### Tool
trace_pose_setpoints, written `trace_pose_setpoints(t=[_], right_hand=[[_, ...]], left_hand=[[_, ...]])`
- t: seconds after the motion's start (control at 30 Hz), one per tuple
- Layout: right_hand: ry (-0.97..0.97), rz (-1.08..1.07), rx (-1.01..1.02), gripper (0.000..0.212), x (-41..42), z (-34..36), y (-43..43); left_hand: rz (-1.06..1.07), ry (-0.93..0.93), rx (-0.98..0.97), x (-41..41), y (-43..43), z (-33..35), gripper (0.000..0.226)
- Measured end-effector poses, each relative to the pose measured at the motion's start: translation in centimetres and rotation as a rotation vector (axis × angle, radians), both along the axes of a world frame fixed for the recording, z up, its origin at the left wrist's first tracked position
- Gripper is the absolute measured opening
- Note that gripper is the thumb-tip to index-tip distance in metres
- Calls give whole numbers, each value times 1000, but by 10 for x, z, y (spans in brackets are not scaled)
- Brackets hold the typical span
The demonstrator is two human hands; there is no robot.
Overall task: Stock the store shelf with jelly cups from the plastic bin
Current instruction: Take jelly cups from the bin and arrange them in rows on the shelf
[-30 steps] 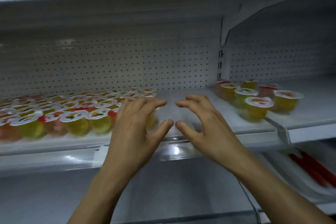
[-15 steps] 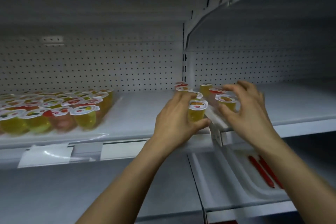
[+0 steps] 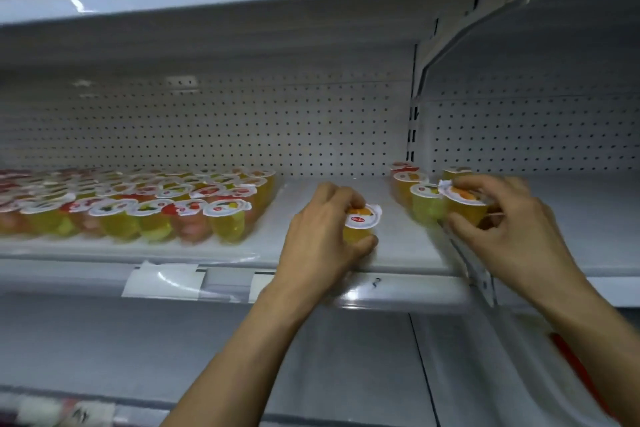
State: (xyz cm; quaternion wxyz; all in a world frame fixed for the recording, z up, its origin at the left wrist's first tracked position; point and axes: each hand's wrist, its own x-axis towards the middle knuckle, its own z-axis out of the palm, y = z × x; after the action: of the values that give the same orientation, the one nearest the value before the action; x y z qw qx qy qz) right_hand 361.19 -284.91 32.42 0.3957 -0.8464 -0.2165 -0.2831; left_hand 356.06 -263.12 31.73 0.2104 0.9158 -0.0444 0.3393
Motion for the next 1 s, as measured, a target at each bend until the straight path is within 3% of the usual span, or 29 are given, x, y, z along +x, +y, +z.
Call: trace_pose_setpoints(t=[0.13, 0.27, 0.33, 0.53, 0.73, 0.87, 1.0], right_hand=[[16, 242, -58, 38, -12, 0, 57], [87, 314, -116, 37, -5, -11, 96], [84, 331, -99, 37, -2, -14, 105], [85, 388, -87, 37, -4, -17, 126], [104, 337, -101, 35, 4, -15, 141], [152, 278, -207, 35, 16, -1, 152], [255, 385, -170, 36, 30, 12, 173]], left_hand=[[117, -28, 79, -11, 38, -1, 39], [358, -153, 313, -18, 64, -4, 40], [391, -194, 342, -20, 74, -3, 41], [414, -201, 280, -21, 105, -5, 46], [311, -190, 141, -20, 120, -10, 81], [298, -204, 161, -19, 128, -17, 73], [333, -221, 167, -20, 130, -21, 79]])
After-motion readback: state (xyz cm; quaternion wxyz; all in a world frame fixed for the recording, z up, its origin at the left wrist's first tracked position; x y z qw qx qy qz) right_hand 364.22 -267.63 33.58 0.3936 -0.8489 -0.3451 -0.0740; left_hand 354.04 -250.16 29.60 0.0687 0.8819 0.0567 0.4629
